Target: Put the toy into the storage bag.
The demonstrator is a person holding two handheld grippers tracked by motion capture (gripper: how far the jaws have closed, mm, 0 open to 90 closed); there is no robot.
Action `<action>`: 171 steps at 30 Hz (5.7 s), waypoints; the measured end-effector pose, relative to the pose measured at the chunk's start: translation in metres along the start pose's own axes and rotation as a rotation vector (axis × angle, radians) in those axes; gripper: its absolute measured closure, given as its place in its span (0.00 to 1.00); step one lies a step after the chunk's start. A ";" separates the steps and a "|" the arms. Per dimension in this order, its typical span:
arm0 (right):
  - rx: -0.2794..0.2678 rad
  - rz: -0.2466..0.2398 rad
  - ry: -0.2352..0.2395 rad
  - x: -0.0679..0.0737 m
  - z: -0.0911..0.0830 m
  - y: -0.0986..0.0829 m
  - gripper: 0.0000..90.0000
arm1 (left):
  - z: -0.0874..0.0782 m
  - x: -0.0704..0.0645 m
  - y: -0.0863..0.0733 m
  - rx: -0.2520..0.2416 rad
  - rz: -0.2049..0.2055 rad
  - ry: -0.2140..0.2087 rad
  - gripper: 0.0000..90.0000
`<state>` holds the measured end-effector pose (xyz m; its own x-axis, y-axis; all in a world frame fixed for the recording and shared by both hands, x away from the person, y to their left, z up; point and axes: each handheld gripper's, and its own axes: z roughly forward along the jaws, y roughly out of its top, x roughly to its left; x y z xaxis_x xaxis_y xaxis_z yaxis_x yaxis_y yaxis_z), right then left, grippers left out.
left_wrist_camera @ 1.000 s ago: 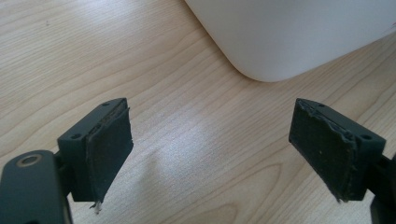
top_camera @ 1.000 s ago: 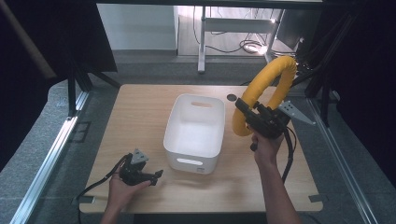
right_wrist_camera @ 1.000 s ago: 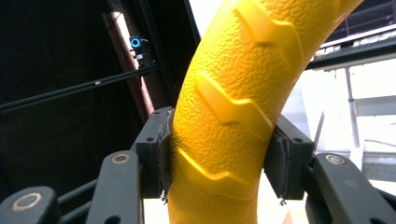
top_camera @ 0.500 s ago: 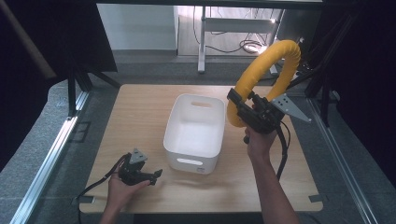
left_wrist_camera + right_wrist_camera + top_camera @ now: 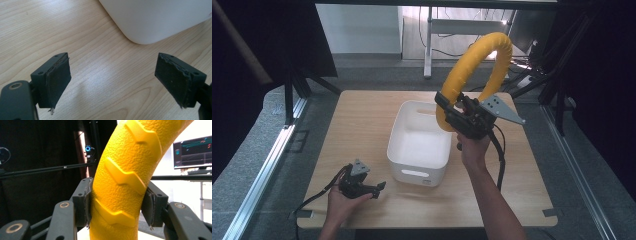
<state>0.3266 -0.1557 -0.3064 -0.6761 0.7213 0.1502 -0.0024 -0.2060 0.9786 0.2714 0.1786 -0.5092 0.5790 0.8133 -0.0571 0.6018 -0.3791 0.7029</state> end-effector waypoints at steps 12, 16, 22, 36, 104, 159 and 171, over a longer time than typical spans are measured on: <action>0.023 0.012 0.052 0.017 0.020 -0.007 0.54 | 0.000 0.000 0.000 0.002 -0.001 0.002 0.15; 0.026 0.014 0.069 0.024 0.025 -0.010 0.54 | 0.000 0.000 0.000 0.003 0.000 0.004 0.15; 0.034 0.016 0.088 0.033 0.032 -0.017 0.54 | -0.001 0.000 0.000 0.001 -0.001 0.005 0.15; 0.033 0.016 0.096 0.048 0.037 -0.030 0.54 | 0.000 0.000 0.000 0.006 -0.001 0.005 0.15; 0.161 0.145 0.042 0.080 0.051 -0.120 0.52 | 0.003 -0.002 -0.001 0.019 0.008 -0.007 0.15; 0.270 0.077 -0.013 0.032 -0.025 -0.107 0.28 | 0.003 -0.002 -0.001 0.027 0.004 -0.010 0.15; 0.282 0.018 -0.105 -0.022 -0.077 -0.110 0.29 | 0.006 -0.003 -0.001 0.031 0.003 -0.005 0.15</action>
<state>0.2849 -0.1995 -0.4282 -0.5942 0.7867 0.1675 0.2241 -0.0380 0.9738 0.2720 0.1738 -0.5141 0.5832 0.8102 -0.0584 0.6172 -0.3952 0.6804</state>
